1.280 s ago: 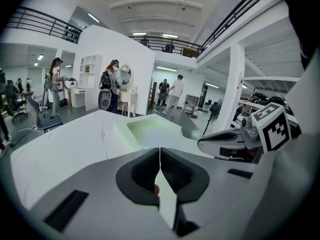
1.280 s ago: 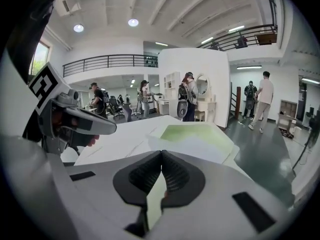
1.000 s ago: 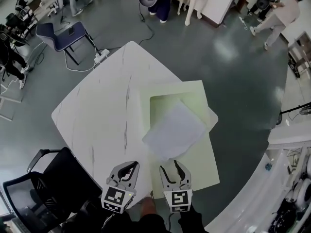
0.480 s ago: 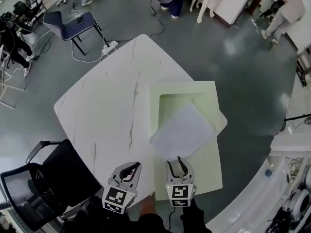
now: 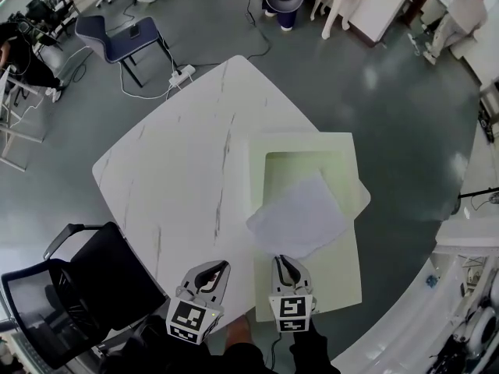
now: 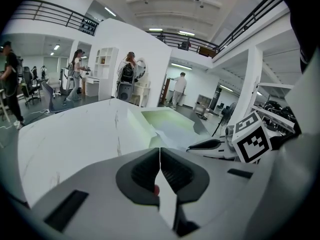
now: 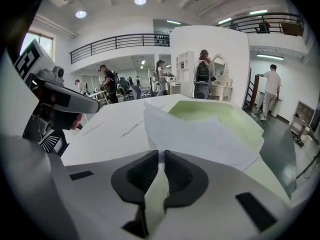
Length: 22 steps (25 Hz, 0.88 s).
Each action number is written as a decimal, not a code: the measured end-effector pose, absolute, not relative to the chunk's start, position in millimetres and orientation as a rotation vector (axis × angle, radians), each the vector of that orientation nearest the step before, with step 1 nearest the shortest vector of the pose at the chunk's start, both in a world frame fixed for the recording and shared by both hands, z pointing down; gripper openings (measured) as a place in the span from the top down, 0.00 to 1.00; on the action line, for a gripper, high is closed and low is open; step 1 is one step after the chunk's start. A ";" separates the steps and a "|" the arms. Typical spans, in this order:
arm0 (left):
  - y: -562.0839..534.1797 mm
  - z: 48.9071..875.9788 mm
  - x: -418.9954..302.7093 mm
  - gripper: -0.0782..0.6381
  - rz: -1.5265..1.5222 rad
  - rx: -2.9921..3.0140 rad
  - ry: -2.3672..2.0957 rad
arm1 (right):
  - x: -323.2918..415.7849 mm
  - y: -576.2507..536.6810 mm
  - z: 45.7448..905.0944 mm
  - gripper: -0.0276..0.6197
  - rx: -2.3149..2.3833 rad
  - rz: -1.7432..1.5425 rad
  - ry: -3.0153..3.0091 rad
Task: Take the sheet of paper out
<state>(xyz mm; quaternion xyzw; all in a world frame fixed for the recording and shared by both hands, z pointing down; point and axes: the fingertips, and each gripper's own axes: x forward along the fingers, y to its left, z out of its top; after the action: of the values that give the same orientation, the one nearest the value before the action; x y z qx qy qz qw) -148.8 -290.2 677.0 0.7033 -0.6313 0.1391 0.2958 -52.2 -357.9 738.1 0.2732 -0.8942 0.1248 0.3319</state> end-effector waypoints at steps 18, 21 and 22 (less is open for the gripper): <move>-256.7 553.6 -149.1 0.86 0.291 2.083 -1.741 | -40.8 -327.9 593.4 0.90 0.927 0.121 -2.428; -246.5 522.5 -146.4 0.86 0.267 2.151 -1.745 | -36.7 -316.4 555.0 0.90 0.991 0.057 -2.449; -242.5 513.6 -144.9 0.86 0.260 2.173 -1.745 | -34.6 -312.0 542.7 0.90 1.015 0.037 -2.457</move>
<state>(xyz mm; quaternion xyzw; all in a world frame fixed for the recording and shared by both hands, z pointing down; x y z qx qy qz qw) -144.9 -242.5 513.6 0.7649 -0.6144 0.0916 0.1704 -34.6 -312.0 542.7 0.3708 -0.8973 0.0134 0.2392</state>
